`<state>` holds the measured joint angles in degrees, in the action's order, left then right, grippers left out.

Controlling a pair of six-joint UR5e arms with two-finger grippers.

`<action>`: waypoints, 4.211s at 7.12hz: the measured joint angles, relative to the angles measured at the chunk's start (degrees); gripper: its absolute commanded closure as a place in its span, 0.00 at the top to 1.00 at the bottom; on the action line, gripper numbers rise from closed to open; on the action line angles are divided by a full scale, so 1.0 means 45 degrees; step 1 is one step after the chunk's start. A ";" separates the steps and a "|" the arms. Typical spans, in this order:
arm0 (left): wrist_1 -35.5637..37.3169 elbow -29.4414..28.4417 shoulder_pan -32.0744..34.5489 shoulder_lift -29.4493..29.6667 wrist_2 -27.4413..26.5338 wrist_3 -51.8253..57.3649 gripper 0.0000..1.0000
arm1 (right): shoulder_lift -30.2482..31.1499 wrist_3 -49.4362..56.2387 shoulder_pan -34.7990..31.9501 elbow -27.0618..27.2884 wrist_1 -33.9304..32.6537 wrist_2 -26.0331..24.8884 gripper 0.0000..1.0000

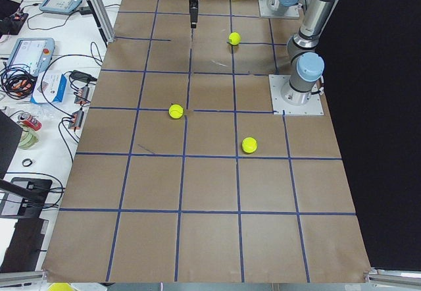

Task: Lift up tennis ball bucket
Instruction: 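Move the right gripper down over the clear Wilson tennis ball can, then close the right gripper on the can's open end, then carry the can with the right gripper toward the table center and lay it down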

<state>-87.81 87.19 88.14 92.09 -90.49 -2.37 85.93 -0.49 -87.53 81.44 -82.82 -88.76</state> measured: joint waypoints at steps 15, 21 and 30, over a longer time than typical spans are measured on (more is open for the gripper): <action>0.0021 0.0025 -0.0019 -0.0052 -0.0010 0.0018 1.00 | -0.9002 0.9201 0.6115 -0.3096 -0.9836 0.0625 1.00; 0.0021 0.0019 -0.0017 -0.0070 -0.0008 0.0018 1.00 | -0.9200 0.9205 0.6435 -0.2625 -0.9807 0.1025 0.98; 0.0023 -0.0029 -0.0036 -0.0066 0.0011 0.0018 1.00 | -0.7163 0.9728 0.5156 -0.2458 -0.8301 0.1976 0.38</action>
<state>-87.70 87.06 87.98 91.79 -90.44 -2.29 53.69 43.29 -64.32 70.38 -120.18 -79.87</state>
